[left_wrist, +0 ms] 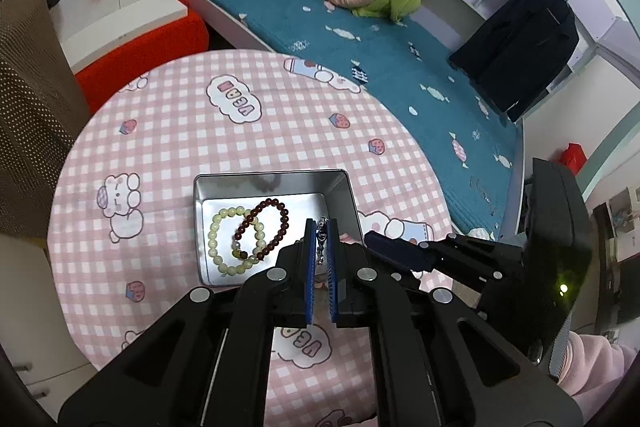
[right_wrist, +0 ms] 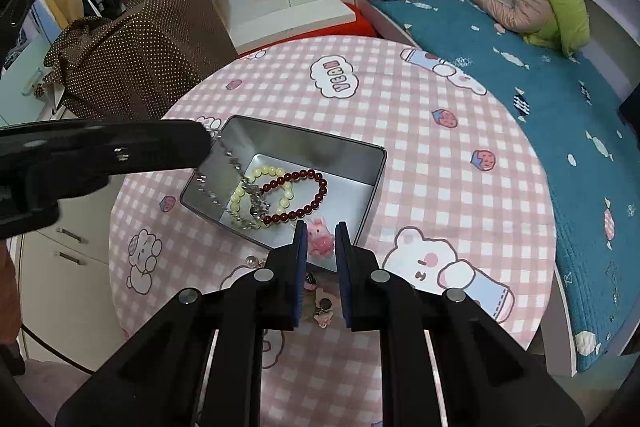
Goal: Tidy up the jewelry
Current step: 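Carry the silver chain into the grey tray and open the left tool, then move the left tool back to the pearl earring on the table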
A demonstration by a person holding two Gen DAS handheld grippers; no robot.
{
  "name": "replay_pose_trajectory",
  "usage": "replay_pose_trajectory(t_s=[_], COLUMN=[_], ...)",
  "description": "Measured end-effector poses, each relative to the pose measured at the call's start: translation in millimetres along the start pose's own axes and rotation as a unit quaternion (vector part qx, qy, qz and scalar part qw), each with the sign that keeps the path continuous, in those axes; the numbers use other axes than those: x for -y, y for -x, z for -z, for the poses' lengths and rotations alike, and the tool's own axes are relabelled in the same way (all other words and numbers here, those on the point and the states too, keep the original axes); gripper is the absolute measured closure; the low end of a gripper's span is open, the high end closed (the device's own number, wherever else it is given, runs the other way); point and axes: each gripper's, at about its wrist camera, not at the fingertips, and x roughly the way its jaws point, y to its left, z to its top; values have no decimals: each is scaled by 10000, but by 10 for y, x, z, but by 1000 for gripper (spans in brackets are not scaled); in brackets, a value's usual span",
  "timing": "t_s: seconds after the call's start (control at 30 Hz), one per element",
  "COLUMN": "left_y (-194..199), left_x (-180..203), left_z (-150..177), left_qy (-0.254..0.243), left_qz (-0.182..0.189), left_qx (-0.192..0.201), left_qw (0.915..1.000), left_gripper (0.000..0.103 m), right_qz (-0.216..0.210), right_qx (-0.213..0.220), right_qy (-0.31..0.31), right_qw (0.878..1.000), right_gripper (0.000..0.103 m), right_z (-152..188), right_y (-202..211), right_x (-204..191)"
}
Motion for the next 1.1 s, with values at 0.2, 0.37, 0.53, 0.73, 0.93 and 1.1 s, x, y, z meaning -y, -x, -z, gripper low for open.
replay_pose_trajectory(t_s=[0.2,0.37,0.53,0.73,0.93,1.1], left_y=[-143,-264,-461,-629,-582,-432], left_x=[30,122,162,193,155,97], left_z=[-69,-135,-266,-337,-259,-179], left_qy=[-3,-118,-193,-285,-319,-301], left_qz=[104,183,199,97,25,-35], left_qx=[-135,-170,-171,-353,-366,-294], left_qw=[9999,9996,9995,9989,9988,9991], left_gripper=[98,98,98,60,42,42], right_qz=[53,230,399,510,488,442], right_qx=[-15,20,6,-19,-23,-34], right_qy=[-120,-385,-652,-862,-925,-839], right_qw=[9999,9990,9971,9950,9945,9955], right_gripper=[90,90,90,90,89,89], right_z=[24,57,125,204,232,221], right_y=[29,105,164,196,197,189], right_x=[88,249,412,507,488,420])
